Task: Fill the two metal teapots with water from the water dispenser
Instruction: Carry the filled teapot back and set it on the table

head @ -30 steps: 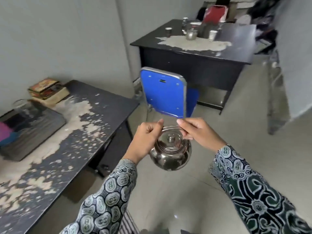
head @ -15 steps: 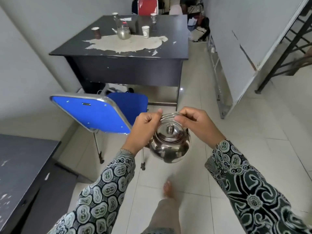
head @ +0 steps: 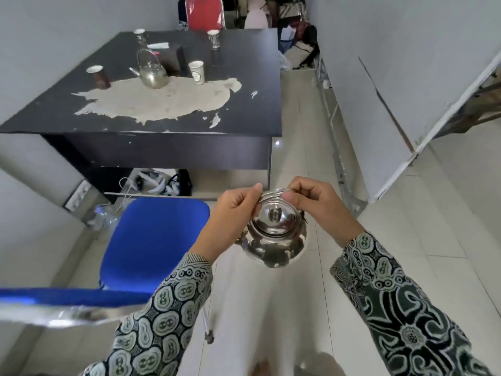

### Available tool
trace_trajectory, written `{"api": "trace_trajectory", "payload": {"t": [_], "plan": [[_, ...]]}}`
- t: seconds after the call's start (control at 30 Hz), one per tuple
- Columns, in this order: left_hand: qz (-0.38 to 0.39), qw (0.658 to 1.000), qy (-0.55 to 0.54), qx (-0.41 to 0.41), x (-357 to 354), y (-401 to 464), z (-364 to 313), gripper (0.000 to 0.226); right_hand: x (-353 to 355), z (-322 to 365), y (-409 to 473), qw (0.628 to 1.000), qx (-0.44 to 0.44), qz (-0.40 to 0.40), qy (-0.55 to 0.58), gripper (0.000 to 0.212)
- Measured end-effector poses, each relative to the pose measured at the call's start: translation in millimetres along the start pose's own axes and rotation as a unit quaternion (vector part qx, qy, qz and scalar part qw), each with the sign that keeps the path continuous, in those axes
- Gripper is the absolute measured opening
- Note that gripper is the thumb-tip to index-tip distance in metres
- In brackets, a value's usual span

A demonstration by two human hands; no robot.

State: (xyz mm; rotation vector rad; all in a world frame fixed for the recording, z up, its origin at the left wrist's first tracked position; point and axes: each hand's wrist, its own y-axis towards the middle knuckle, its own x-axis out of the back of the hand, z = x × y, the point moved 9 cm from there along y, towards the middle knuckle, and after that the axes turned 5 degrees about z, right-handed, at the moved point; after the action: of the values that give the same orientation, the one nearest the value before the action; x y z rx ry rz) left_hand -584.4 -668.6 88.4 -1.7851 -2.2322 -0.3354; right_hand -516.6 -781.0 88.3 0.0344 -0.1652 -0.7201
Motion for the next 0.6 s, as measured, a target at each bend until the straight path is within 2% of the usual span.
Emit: {"api": "trace_trajectory", "payload": {"t": [0.23, 0.4, 0.6], "plan": [[-0.035, 0.999, -0.014, 0.002, 4.4, 131.0, 11.7, 0.047, 68.1, -26.3, 114.5, 0.999, 0.008, 0.045, 0.017, 0.020], [-0.102, 0.994, -0.023, 0.025, 14.0, 228.2, 15.8, 0.054, 119.0, -35.7, 213.0, 0.989, 0.013, 0.144, -0.010, 0.027], [-0.179, 0.983, -0.013, 0.039, 36.0, 326.1, 10.6, 0.051, 158.1, -42.7, 319.7, 0.963, -0.008, 0.269, -0.005, 0.027]]}}
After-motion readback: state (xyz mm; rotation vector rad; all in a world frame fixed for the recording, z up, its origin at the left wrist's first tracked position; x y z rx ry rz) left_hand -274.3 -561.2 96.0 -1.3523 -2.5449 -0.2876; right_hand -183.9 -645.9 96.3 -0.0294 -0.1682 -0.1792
